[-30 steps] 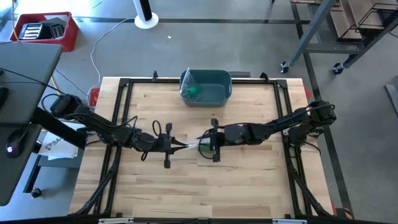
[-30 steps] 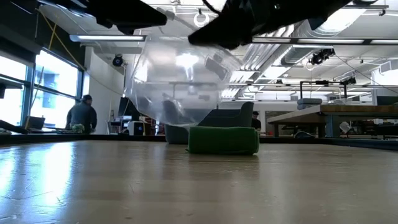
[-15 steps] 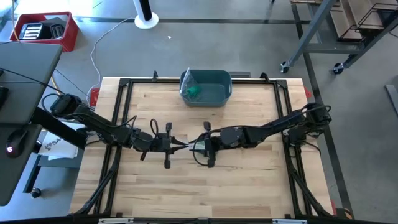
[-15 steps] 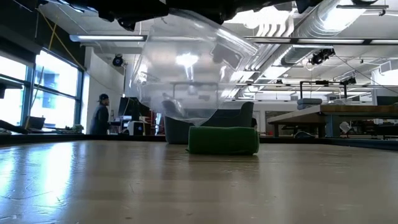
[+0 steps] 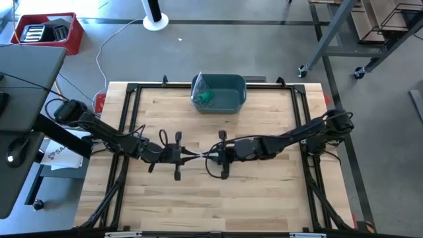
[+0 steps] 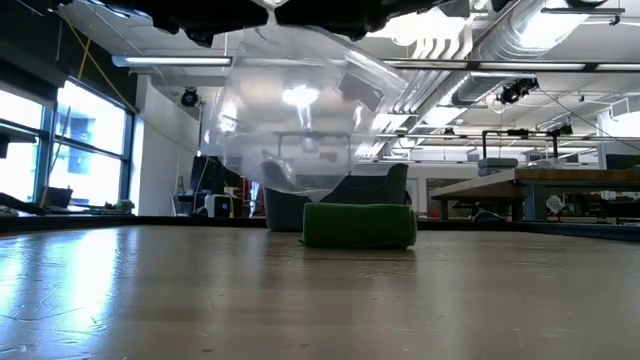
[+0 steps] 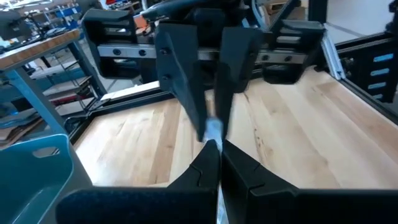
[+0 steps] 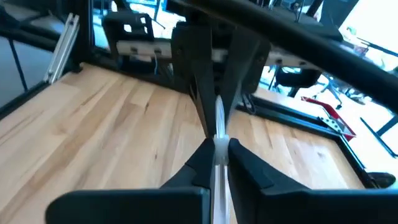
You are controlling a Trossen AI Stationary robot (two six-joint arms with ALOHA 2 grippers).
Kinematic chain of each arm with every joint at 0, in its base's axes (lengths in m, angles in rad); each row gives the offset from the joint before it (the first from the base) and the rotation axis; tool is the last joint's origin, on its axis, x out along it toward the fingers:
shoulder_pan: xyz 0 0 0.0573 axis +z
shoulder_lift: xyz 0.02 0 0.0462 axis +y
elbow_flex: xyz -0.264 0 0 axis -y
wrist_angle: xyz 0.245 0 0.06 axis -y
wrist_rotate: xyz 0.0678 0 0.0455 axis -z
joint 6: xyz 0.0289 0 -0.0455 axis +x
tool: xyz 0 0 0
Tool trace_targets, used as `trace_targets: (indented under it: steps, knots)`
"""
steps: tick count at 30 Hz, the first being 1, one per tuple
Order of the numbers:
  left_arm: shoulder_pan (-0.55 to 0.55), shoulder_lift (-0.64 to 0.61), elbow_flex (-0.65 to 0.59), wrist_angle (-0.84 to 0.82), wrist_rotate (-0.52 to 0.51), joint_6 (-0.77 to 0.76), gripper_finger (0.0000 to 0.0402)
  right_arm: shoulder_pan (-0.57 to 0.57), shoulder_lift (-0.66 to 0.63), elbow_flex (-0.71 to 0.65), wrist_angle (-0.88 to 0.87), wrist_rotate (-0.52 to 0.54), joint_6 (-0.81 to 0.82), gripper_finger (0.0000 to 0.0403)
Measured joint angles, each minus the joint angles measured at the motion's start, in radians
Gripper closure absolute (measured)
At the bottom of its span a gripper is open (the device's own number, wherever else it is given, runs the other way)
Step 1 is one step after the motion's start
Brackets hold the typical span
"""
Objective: Roll bandage
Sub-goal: Open the transparent zip bag
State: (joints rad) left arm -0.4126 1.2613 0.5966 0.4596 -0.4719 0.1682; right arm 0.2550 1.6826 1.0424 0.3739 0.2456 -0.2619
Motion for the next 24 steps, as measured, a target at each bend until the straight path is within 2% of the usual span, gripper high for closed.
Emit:
trace_targets:
  steps: [9, 16, 24]
  knots:
    - [-0.056, -0.029, 0.0, -0.037, -0.058, 0.001, 0.0401, 0.03, -0.08, 0.0, -0.236, 0.041, 0.094, 0.0388]
    - [-0.067, -0.044, 0.0, -0.058, -0.054, 0.0, 0.0401, 0.064, -0.155, -0.001, -0.458, 0.047, 0.153, 0.0385]
    - [-0.068, -0.044, 0.0, -0.063, -0.054, -0.008, 0.0401, 0.081, -0.203, -0.002, -0.589, 0.047, 0.203, 0.0384]
